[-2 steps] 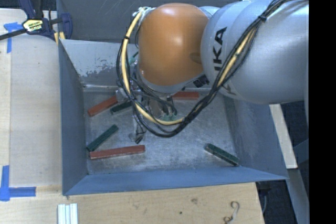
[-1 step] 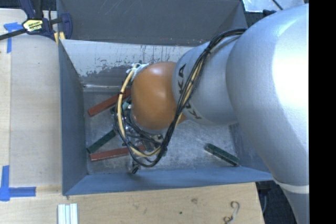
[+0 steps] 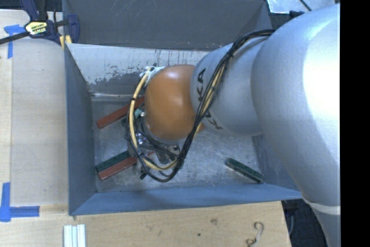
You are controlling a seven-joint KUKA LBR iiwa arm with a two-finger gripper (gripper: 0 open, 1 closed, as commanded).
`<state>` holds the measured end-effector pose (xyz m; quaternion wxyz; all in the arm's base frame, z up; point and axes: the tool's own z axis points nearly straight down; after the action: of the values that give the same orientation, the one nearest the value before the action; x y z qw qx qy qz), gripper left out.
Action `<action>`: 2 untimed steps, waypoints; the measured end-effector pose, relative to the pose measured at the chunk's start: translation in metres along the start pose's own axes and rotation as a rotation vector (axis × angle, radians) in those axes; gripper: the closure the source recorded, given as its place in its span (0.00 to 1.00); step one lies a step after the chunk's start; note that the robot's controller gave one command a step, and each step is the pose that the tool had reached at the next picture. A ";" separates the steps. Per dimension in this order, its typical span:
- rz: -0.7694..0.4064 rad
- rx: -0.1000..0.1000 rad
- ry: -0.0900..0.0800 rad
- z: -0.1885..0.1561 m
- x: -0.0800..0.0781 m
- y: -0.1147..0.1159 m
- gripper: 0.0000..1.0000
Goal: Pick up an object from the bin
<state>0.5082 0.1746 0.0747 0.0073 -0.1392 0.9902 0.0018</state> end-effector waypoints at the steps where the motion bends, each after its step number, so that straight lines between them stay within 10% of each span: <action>1: -0.019 0.001 0.007 -0.116 -0.082 0.010 1.00; 2: 0.047 0.001 0.013 -0.133 -0.043 0.011 1.00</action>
Offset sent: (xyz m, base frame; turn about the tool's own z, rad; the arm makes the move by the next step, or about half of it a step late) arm 0.0720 0.0308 0.1138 -0.0215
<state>0.5442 0.1961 0.2080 0.0009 -0.1160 0.9932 0.0004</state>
